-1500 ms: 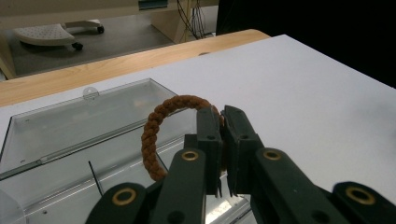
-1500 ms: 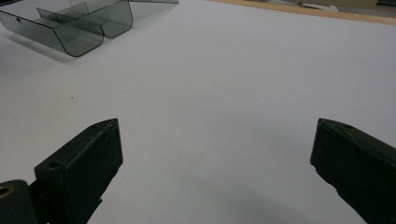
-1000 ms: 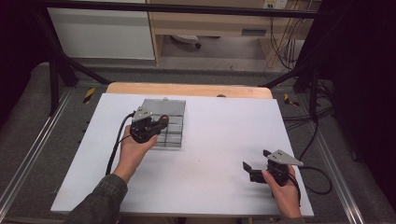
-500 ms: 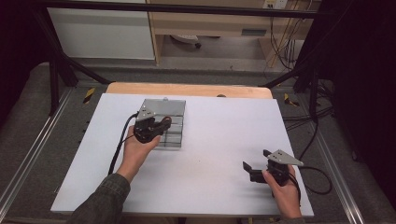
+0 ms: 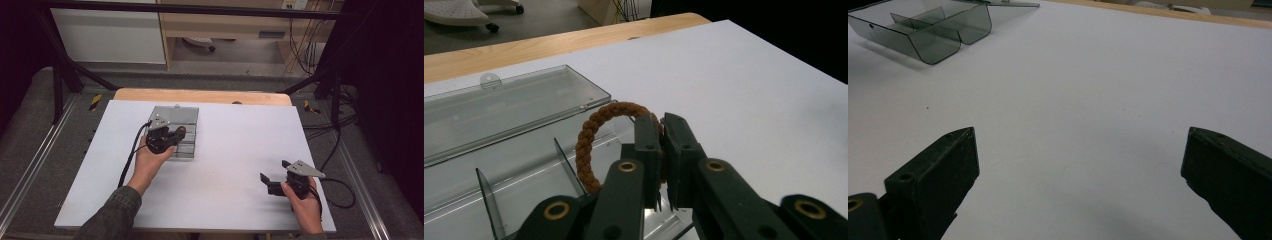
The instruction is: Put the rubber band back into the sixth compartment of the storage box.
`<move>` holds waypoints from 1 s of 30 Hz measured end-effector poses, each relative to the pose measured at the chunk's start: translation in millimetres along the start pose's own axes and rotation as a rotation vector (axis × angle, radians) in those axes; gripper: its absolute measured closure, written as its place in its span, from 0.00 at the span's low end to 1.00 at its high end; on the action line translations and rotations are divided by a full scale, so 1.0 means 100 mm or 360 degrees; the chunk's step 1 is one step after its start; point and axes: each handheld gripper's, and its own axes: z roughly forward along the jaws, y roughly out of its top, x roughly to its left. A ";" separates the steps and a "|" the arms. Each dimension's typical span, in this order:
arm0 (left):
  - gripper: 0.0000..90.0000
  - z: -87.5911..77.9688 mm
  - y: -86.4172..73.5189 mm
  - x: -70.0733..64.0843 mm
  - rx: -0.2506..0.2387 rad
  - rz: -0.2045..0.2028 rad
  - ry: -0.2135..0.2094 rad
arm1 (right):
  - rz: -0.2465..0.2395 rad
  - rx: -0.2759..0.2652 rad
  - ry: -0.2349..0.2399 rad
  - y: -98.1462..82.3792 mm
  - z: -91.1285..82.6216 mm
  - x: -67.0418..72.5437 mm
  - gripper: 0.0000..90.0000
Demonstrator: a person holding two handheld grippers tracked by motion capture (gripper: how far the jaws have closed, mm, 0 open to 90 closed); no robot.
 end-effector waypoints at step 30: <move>0.95 0.13 -0.09 -0.06 0.0069 -0.0009 -0.0015 | -0.0013 0.0000 0.0003 0.00 -0.01 0.00 0.03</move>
